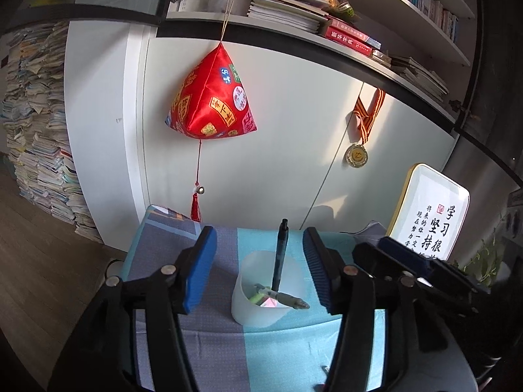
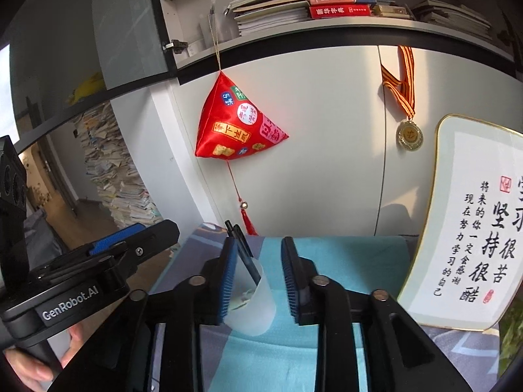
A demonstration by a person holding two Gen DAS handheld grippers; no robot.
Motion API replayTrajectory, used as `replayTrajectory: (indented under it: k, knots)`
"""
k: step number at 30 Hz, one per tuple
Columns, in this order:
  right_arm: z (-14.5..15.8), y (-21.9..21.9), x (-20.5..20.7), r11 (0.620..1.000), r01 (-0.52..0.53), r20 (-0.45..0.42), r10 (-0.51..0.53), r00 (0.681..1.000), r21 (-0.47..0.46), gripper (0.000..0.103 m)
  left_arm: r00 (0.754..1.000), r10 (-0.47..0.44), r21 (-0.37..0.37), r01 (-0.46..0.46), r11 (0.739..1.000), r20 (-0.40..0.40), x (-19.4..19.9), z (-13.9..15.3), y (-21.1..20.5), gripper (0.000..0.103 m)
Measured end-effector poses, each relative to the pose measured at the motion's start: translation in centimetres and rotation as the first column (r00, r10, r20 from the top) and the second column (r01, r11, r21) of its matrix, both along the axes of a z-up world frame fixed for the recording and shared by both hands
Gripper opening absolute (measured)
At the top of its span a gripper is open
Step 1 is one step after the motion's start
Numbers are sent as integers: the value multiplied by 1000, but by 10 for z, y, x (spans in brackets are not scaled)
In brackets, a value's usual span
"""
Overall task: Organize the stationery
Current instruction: 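Withdraw both grippers from the cup back toward the remaining pens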
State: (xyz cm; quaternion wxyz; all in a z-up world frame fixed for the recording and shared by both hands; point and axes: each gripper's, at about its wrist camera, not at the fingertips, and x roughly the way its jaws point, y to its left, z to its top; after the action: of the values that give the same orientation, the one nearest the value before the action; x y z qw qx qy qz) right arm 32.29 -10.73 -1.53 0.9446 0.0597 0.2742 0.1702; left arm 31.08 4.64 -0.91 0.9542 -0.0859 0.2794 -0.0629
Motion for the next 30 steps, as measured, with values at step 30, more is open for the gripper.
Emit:
replayTrajectory:
  k: [30]
  knots:
    - [-40, -51, -138, 979, 141, -234, -174, 957, -150, 65, 993, -34, 128, 48, 991, -113, -123, -46, -36, 73]
